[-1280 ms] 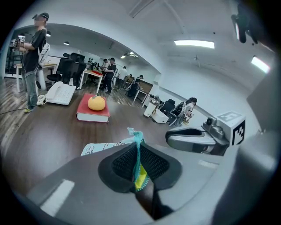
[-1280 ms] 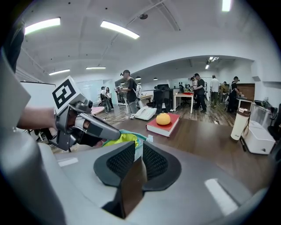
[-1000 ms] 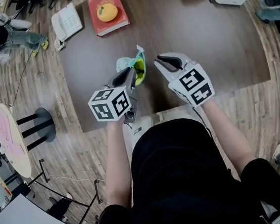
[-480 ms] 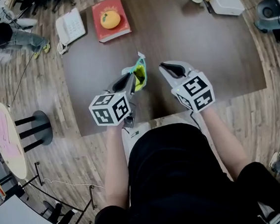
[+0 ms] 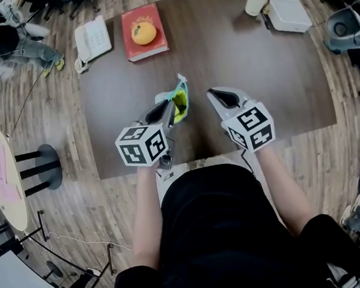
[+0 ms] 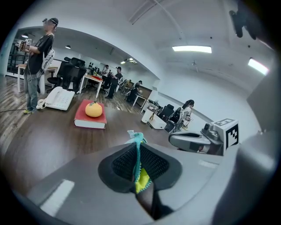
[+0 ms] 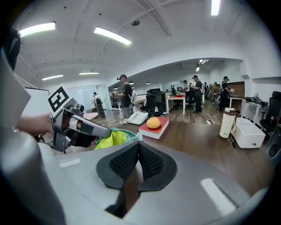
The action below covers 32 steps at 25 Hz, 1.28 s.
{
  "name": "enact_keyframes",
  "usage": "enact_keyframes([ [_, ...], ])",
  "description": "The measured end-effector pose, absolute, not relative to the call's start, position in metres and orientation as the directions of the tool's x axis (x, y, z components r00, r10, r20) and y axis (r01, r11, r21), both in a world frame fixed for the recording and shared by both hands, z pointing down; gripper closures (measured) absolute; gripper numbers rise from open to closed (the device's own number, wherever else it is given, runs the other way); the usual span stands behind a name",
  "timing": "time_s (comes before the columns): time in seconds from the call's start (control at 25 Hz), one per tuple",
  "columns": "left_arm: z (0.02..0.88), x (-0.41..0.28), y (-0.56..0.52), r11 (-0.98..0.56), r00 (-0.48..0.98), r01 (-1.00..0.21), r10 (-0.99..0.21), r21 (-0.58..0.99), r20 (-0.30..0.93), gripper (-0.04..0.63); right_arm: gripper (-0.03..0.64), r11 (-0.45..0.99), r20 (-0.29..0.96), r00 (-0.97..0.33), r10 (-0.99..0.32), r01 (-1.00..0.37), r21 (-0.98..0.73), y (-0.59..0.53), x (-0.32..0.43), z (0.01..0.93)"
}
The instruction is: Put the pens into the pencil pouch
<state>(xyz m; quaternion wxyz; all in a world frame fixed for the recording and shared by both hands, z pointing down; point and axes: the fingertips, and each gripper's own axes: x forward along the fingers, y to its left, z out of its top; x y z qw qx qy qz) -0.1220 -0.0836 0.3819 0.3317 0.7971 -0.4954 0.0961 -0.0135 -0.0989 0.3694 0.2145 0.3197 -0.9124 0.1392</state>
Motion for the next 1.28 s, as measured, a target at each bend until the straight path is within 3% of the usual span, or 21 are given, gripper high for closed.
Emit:
enact_keyframes([
  [1.28,0.3765,-0.1201,-0.0833,-0.296,0.495,-0.85,-0.728,0.435,0.473,0.572,0.607,0.769,0.485,-0.713,-0.506,-0.628,-0.121,-0.0918,-0.0153,0.3701],
])
